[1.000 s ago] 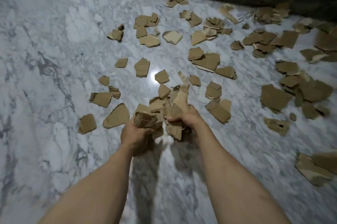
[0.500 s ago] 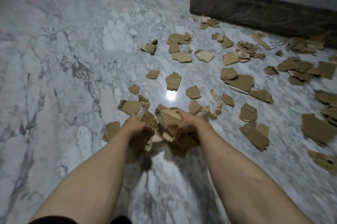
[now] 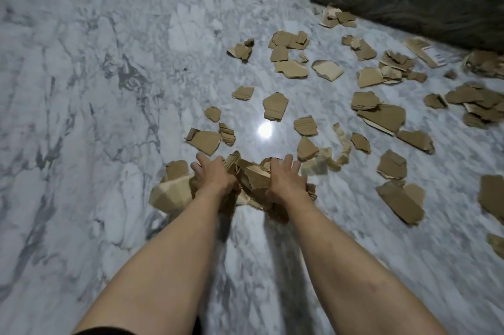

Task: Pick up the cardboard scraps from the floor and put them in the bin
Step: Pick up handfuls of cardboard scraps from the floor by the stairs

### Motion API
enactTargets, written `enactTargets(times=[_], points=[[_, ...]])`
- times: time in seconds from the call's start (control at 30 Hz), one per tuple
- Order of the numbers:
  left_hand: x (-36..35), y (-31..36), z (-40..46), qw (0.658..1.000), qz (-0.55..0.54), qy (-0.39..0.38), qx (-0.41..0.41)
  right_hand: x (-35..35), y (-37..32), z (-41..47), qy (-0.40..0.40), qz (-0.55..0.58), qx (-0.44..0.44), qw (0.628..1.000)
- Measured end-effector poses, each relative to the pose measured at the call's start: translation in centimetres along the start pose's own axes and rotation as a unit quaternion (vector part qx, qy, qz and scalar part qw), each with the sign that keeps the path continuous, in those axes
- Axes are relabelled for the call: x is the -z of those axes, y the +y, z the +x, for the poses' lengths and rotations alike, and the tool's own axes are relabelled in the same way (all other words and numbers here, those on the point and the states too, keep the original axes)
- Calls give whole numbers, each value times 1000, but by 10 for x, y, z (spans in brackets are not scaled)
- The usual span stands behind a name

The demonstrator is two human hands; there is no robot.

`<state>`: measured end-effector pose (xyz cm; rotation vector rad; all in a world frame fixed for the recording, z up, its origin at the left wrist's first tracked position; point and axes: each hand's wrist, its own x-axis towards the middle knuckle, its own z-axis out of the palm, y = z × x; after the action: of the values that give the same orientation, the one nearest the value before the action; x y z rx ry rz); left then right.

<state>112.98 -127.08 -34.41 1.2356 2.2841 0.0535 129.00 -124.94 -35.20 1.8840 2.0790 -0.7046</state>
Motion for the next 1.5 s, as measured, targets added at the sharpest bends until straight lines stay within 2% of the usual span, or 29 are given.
enactTargets(times=[0.17,0.37,0.47,0.57,0.7,0.77,0.87,0.93,0.97,1.0,1.07,1.13,1.2,1.27,1.37,1.43,1.5], points=[[2,-10,-11,1000,7,8,-1,-3,3,-12,17,42,-15,999],[5,-22,-21,996,-77,7,-34,-2,6,-19,43,57,27,997],[22,-30,-17,987,-156,8,-37,13,13,-14,11,152,29,988],[56,-41,-10,948,-317,18,-14,35,19,-5,-8,285,-11,959],[88,-54,-11,877,-479,28,2,47,9,-7,-64,348,-22,935],[92,-58,-16,825,-564,12,36,47,-2,-11,-131,453,12,882],[88,-55,-23,709,-699,-57,75,43,-22,-24,-294,601,13,743],[84,-48,-24,647,-756,-76,61,38,-31,-32,-349,632,-8,692],[81,-46,-24,632,-769,-83,54,36,-34,-35,-355,647,-17,675],[78,-43,-27,632,-767,-97,49,32,-35,-36,-350,670,-24,655],[70,-42,-33,677,-720,-143,45,30,-34,-35,-320,717,-15,619],[61,-45,-39,718,-666,-199,39,34,-31,-30,-308,712,13,631],[53,-50,-40,718,-653,-239,34,42,-28,-28,-315,668,33,673],[49,-50,-39,709,-651,-268,38,49,-25,-27,-334,633,44,697],[50,-45,-36,718,-643,-263,45,55,-16,-20,-323,590,33,739],[56,-48,-30,744,-626,-228,63,60,-9,-13,-262,538,5,801],[62,-60,-21,761,-619,-170,94,65,1,-7,-189,392,-6,900]])
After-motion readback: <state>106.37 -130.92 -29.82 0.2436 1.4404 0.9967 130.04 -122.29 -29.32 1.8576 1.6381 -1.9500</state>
